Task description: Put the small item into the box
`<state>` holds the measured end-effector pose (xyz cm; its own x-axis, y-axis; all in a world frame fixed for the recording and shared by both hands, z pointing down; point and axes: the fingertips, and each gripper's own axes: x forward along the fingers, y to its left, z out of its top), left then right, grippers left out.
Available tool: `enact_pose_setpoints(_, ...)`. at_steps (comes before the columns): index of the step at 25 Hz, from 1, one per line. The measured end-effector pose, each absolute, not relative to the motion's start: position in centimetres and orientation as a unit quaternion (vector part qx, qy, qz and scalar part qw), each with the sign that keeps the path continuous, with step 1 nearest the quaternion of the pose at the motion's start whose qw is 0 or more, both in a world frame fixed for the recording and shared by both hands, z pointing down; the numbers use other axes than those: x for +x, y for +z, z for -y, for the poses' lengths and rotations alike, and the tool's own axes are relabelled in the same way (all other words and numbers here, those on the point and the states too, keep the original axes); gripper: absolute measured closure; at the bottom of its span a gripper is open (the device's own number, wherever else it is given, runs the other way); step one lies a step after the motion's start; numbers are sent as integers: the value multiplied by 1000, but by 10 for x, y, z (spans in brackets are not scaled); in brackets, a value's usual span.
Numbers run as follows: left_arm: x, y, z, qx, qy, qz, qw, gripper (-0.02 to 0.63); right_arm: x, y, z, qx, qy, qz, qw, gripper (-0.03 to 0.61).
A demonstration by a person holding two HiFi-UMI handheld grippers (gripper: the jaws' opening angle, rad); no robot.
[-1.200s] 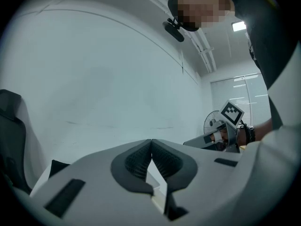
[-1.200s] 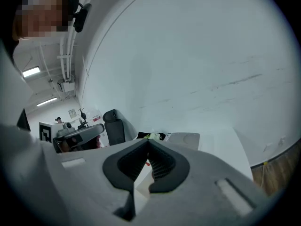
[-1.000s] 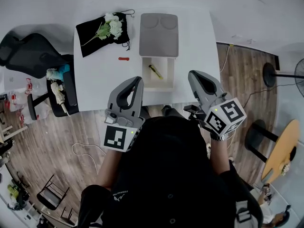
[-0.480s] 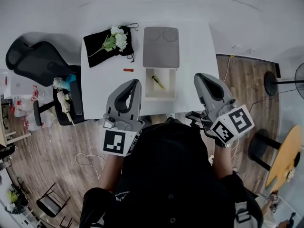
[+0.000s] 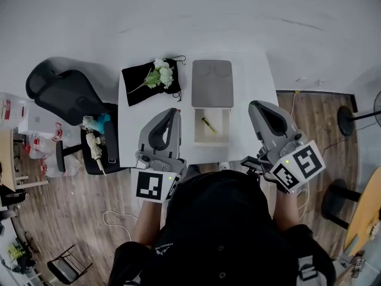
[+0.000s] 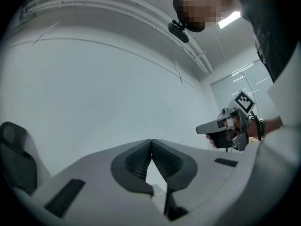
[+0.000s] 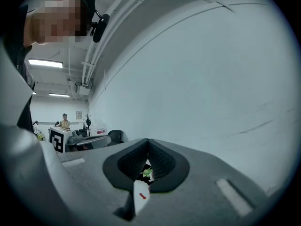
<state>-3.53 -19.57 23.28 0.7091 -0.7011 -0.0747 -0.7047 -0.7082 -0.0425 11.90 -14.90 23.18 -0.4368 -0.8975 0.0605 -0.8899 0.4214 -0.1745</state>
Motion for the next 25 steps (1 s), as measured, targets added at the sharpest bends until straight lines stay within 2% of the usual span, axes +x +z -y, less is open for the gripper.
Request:
enact_pose_setpoints(14, -45, 233, 188, -925, 31, -377, 35, 609, 116, 223, 145, -530, -86, -842, 43, 574)
enact_pose_setpoints(25, -47, 238, 187, -925, 30, -377, 29, 609, 112, 233, 147, -526, -96, -844, 31, 574)
